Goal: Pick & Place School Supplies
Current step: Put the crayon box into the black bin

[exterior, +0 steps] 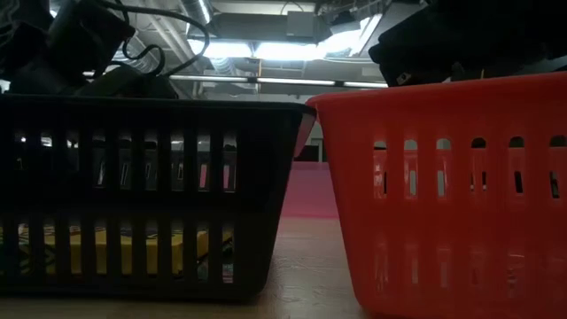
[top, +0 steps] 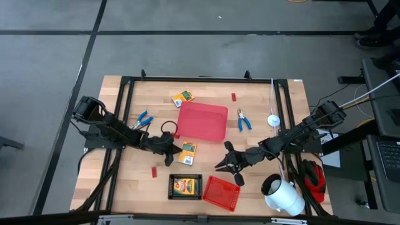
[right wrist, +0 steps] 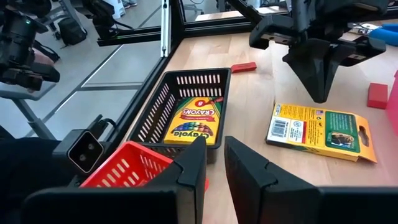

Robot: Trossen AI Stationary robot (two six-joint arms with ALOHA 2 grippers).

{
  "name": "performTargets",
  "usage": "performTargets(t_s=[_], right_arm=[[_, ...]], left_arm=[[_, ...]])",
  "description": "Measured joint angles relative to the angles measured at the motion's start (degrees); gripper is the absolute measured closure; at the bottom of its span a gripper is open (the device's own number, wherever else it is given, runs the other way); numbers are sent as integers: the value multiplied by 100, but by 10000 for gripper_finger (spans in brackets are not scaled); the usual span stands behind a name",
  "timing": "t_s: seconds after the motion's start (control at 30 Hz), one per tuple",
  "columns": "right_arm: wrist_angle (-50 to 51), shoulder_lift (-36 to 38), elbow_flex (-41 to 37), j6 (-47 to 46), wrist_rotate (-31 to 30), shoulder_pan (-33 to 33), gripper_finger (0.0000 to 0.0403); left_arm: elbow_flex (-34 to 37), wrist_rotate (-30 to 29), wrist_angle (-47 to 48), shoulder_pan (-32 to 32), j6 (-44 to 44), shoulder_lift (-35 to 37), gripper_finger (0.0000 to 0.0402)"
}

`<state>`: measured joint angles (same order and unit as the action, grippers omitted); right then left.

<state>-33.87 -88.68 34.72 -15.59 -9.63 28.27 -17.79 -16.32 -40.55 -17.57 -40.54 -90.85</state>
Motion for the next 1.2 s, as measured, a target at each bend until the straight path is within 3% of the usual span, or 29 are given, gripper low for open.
performTargets(t_s=[0.67,1.2], right_arm=[[-2,0,0,-5,-13,-11,341],[-171,0,0,-29,13,-11,341]], left_arm=[[-177,-143,-80,-1,-132,-664,400],[-174,-201,255,-6,-268,-647,400]])
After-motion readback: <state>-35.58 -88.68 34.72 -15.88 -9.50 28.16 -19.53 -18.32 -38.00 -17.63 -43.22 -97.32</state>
